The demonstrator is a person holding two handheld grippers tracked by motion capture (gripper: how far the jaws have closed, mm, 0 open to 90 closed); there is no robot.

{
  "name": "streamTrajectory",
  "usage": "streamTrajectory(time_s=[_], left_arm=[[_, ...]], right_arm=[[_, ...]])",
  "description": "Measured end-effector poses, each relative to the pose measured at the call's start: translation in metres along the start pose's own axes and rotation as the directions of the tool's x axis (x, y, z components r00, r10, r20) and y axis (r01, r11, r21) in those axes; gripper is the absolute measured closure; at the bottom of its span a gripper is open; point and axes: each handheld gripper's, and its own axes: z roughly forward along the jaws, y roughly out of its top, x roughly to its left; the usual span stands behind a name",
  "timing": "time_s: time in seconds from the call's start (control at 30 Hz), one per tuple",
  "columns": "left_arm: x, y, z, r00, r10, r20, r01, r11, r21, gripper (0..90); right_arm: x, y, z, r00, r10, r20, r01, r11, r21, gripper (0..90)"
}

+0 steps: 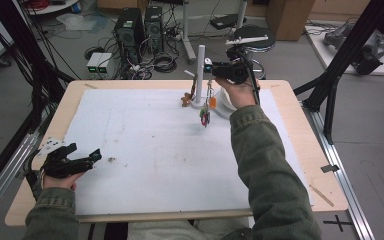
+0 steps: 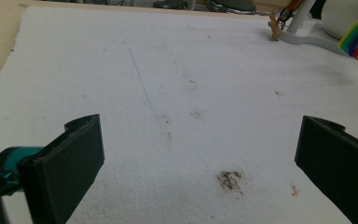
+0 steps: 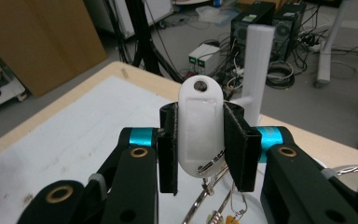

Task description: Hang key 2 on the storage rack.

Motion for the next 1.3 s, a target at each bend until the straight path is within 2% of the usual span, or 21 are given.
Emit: streamTrajectory(time_s=[0.23,0.33,0.47,0.63,0.77,1.1,1.3], left_arm=[[0.0,0.0,0.0,1.0,0.0,-0.004,0.0,1.0,-0.006,1.6],[0.0,0.0,0.001,1.0,-0.005,-0.002,0.005,0.9999,-0.01,1.7],[0.0,0.0,0.001,1.0,-0.005,0.001,0.005,0.9999,-0.01,1.7],[0.001,0.0,0.001,1.0,-0.006,0.004,0.006,0.9999,-0.009,1.6],[0.001,0.0,0.002,1.0,0.0,0.009,0.0,1.0,-0.005,1.7],[0.0,0.0,0.002,1.0,-0.003,0.008,0.003,1.0,-0.005,1.7],[0.001,0.0,0.002,1.0,-0.003,0.008,0.003,1.0,-0.004,1.7]], right_arm=[[-0.009,0.016,0.005,0.9997,0.022,0.005,-0.022,1.0,-0.012,68.9],[-0.011,0.025,0.009,0.9996,0.019,0.022,-0.019,1.0,-0.013,68.8],[-0.013,0.035,0.015,0.9981,0.04,0.047,-0.039,0.999,-0.022,68.8],[-0.017,0.046,0.02,0.9964,0.059,0.062,-0.057,0.998,-0.027,68.9],[-0.018,0.053,0.026,0.9959,0.055,0.072,-0.053,0.998,-0.025,68.8],[-0.014,0.062,0.043,0.9974,0.058,0.043,-0.057,0.998,-0.033,68.8],[-0.018,0.06,0.056,0.9961,0.087,0.017,-0.086,0.995,-0.042,68.8]])
